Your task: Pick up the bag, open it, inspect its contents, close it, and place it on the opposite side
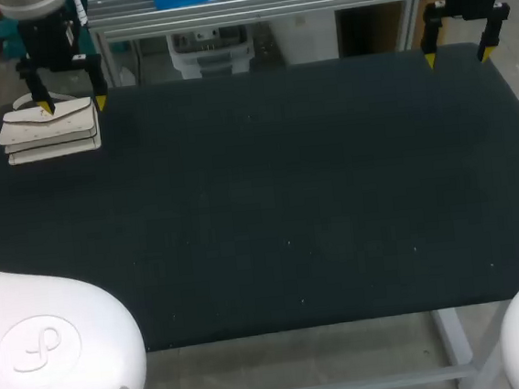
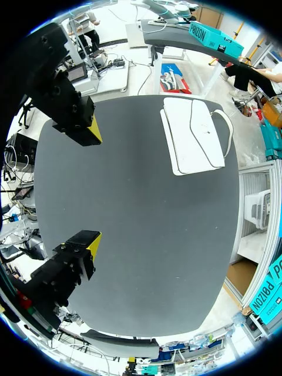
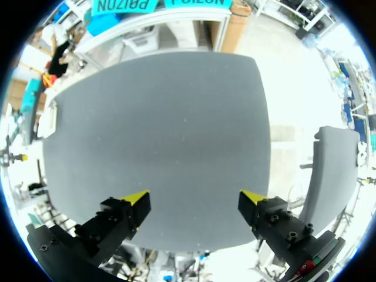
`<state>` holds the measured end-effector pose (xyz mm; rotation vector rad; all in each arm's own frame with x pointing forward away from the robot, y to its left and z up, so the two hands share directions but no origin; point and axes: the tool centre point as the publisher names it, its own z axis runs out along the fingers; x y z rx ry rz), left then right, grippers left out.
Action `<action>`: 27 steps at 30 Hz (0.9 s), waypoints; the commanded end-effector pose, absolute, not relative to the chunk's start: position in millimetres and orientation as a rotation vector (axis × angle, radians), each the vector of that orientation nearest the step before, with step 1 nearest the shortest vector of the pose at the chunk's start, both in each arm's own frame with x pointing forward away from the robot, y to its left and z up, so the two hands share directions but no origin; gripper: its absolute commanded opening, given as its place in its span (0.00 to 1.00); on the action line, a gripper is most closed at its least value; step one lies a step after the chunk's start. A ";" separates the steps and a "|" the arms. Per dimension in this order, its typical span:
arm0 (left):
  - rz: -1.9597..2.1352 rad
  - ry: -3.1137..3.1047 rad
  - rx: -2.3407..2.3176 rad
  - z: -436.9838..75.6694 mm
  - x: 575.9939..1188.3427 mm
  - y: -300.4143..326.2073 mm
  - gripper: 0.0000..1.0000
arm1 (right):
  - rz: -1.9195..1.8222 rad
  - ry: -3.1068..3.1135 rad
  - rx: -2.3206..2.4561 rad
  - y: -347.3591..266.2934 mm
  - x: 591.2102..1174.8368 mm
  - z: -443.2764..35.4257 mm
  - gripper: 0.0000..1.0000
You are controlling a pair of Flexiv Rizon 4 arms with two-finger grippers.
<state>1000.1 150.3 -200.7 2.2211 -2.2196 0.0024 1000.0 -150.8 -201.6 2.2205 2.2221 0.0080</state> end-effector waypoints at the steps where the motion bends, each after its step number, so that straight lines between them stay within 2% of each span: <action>1: 0.001 -2.220 2.221 -200.2 1000.1 150.1 1.00 | 0.004 2.222 2.220 -150.3 999.8 -200.9 1.00; 27: 0.050 -2.226 2.210 -199.6 1000.1 150.8 1.00 | 0.004 2.222 2.220 -150.3 999.8 -200.9 1.00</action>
